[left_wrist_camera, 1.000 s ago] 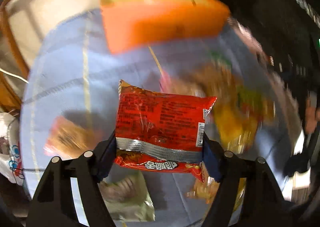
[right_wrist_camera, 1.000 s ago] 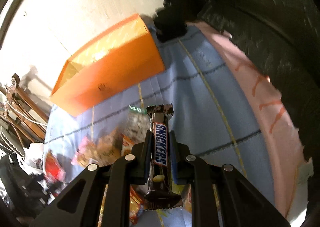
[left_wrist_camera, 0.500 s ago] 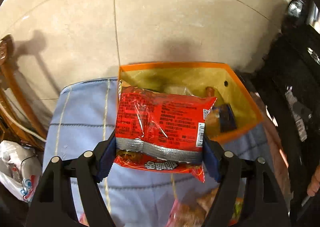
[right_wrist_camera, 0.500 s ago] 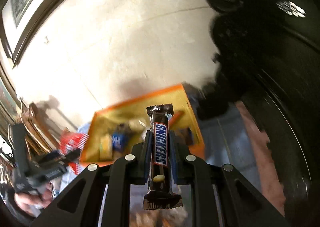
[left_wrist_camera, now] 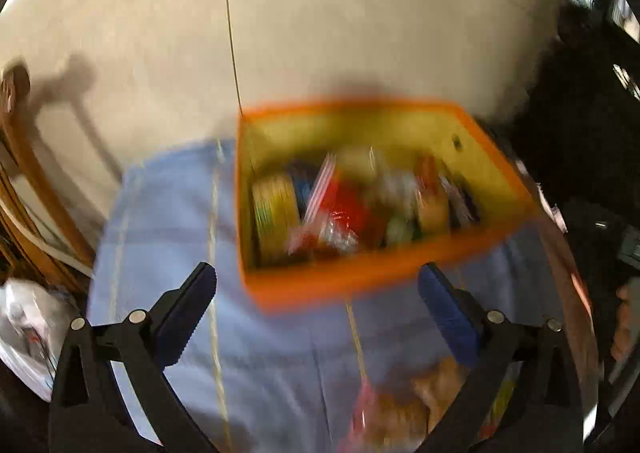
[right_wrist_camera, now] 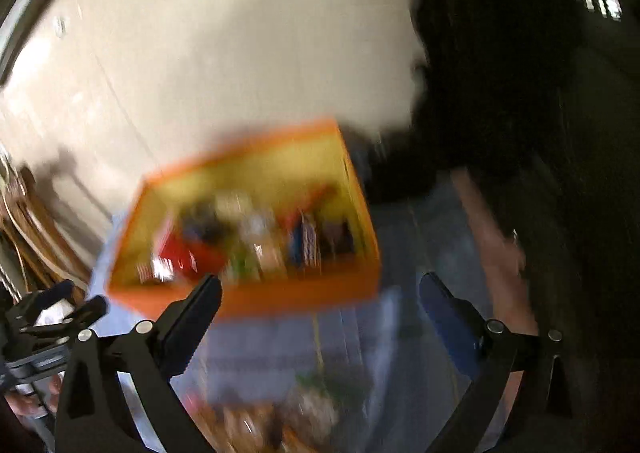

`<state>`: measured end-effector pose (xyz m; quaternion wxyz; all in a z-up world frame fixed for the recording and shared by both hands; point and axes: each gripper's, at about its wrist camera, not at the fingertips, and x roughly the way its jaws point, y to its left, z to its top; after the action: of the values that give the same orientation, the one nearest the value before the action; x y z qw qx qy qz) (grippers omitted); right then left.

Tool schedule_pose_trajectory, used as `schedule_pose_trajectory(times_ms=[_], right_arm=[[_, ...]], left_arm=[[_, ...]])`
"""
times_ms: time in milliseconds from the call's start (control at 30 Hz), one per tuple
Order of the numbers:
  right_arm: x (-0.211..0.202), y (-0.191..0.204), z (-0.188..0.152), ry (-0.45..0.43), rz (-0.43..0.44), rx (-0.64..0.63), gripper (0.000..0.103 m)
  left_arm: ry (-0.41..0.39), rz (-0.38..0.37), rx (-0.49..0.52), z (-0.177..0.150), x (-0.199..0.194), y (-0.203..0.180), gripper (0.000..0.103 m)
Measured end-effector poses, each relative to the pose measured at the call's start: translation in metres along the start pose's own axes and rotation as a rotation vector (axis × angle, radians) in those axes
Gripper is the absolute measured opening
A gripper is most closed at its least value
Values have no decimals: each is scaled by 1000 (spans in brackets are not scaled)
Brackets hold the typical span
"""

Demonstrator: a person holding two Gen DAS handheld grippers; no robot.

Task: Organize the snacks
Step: 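Grasp a pink-edged cookie bag with the left gripper while the right gripper grasps a white-green pack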

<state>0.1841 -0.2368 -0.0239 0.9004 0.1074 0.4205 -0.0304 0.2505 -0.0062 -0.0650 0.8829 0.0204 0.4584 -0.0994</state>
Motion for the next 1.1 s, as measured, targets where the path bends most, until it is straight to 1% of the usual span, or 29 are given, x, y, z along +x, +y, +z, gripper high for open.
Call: schedule_pose_trajectory(times_ms=[33, 67, 100, 133, 167, 200, 267, 300, 333, 367, 400, 433, 467, 500, 600, 633, 667, 700, 733, 800, 833, 867, 900, 967, 1000, 1033, 1067, 1100], right_arm=[[11, -3, -22, 50, -15, -11, 99], [18, -3, -35, 80, -16, -12, 99], [28, -4, -49, 122, -17, -11, 99], [42, -7, -66, 178, -21, 6, 99], [51, -8, -78, 220, -23, 27, 99], [64, -11, -92, 274, -19, 58, 99], [80, -9, -107, 322, -17, 79, 99], [87, -7, -112, 336, -32, 73, 99], [92, -4, -115, 341, -35, 67, 99], [95, -2, -117, 344, -35, 64, 99], [101, 0, -116, 343, -38, 65, 99], [104, 3, -116, 337, -42, 66, 100], [106, 5, -116, 329, -53, 61, 100], [106, 8, -115, 324, -60, 52, 100], [111, 11, -112, 322, -71, 34, 100], [112, 11, -112, 320, -69, 29, 100], [112, 12, -112, 320, -66, 20, 100], [112, 13, -112, 318, -64, 11, 100], [111, 14, -113, 306, -62, 1, 98], [103, 15, -116, 269, -69, -24, 73], [95, 15, -117, 237, -61, -30, 63], [89, 10, -122, 226, -55, -24, 56], [85, 7, -124, 214, -45, -16, 54], [72, -1, -125, 175, -7, 31, 51], [68, -2, -124, 170, -1, 45, 50], [62, -4, -122, 161, 10, 67, 45], [62, -4, -123, 156, 21, 79, 33], [57, -4, -122, 154, 27, 91, 33]], left_arm=[[16, -13, 7, -17, 0, -2, 99], [37, -28, 29, -33, 2, -5, 99], [60, -50, 75, -57, 6, -12, 99], [77, -53, 119, -71, 10, -20, 99], [94, -52, 186, -88, 15, -27, 99], [107, -48, 280, -108, 22, -38, 99], [115, -34, 427, -134, 29, -54, 99], [95, -25, 506, -145, 32, -61, 99], [48, -20, 589, -153, 32, -67, 99], [15, -36, 650, -158, 30, -71, 99], [4, -62, 677, -157, 28, -73, 99], [1, -111, 689, -158, 29, -74, 99], [10, -158, 686, -157, 32, -74, 99], [20, -178, 678, -155, 37, -73, 99], [105, -252, 575, -145, 54, -66, 99], [136, -262, 522, -142, 62, -61, 99], [159, -253, 484, -142, 69, -57, 99], [165, -260, 455, -144, 72, -53, 97], [136, -266, 453, -147, 68, -52, 96], [155, -272, 498, -150, 60, -57, 79], [193, -278, 492, -147, 57, -57, 76], [228, -279, 471, -144, 56, -55, 73], [261, -286, 424, -140, 55, -51, 68], [301, -316, 334, -135, 54, -40, 62], [318, -324, 295, -134, 52, -37, 59], [319, -324, 283, -134, 51, -36, 59], [308, -321, 278, -136, 46, -36, 58], [293, -318, 283, -139, 45, -35, 58]])
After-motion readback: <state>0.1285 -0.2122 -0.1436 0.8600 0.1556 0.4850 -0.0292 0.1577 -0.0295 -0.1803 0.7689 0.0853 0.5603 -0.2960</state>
